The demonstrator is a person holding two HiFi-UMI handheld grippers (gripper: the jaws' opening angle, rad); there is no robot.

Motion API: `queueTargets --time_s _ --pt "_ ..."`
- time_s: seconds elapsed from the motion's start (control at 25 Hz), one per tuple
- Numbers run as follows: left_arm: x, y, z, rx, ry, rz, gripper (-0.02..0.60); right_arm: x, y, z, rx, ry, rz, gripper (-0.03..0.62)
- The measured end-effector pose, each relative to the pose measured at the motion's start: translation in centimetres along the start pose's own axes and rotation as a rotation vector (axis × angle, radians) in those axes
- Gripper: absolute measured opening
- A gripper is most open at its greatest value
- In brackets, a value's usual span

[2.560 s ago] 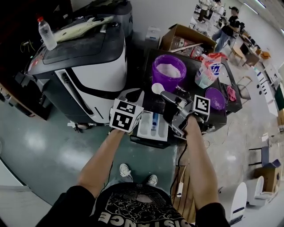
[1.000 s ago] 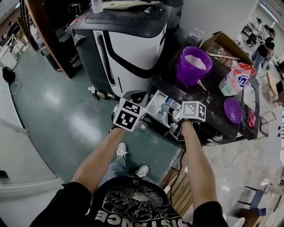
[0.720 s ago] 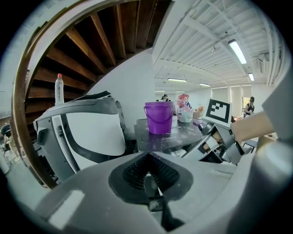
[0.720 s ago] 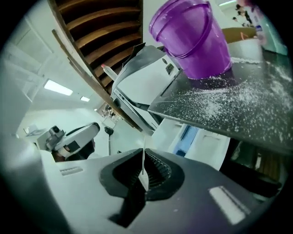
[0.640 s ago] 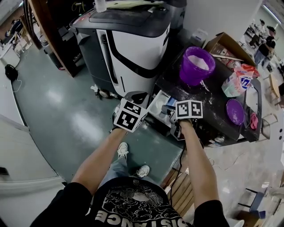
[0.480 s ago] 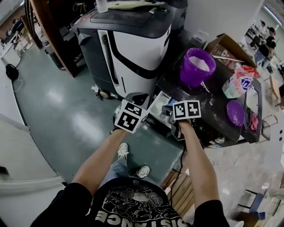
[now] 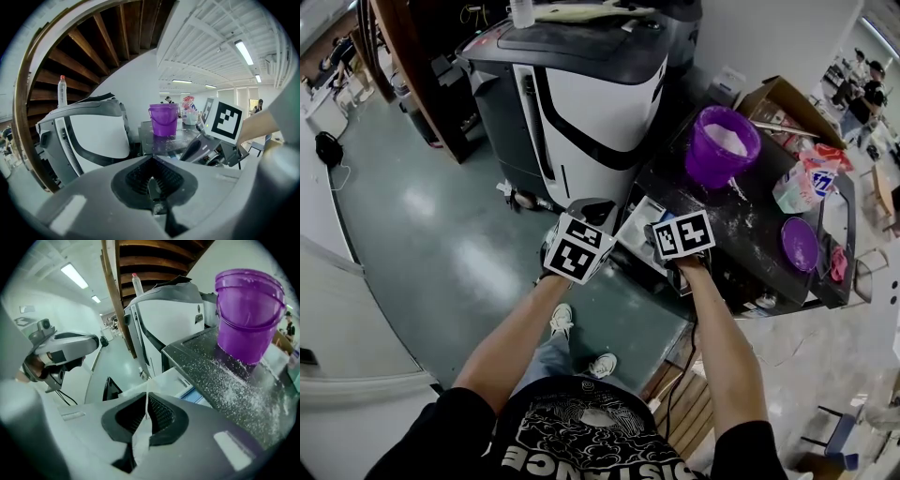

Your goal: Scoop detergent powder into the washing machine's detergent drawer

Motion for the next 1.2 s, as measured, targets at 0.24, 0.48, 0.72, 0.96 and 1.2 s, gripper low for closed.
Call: queueTargets --time_s 0.24,0.48,0.72,0.96,1.2 --pt "0.1 0.1 -0.1 0.0 -0.002 -0.005 0.002 -0.2 0.8 -0.3 0.147 0.024 0.058 0.038" --pt "0.3 0.3 0.2 -0.004 0.0 -0.012 0.002 -0.2 1.4 -0.1 0.273 0.02 0.118 0.038" --pt "0.5 0.3 0.5 0.002 -0.002 -0.016 0.002 -0.2 1.9 0.0 0.404 0.009 0.17 0.037" --pt "0.9 0.4 0.4 -0.006 0.007 -0.024 0.002 -0.1 2.9 0.2 0.582 0.001 0.207 0.038" --pt "0.9 0.3 0.4 -0.001 -0.001 -0.022 0.002 0.0 3.3 0.5 0.736 0.01 0.265 0.037"
Point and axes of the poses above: the fingertips, and each gripper's own axes: x backward along the fingers, y to its left, z out of its underside, the point moved 10 cm from there along x, backward along the fingers, and after that the axes turned 9 degrees about -x, right-handed, at the moved point
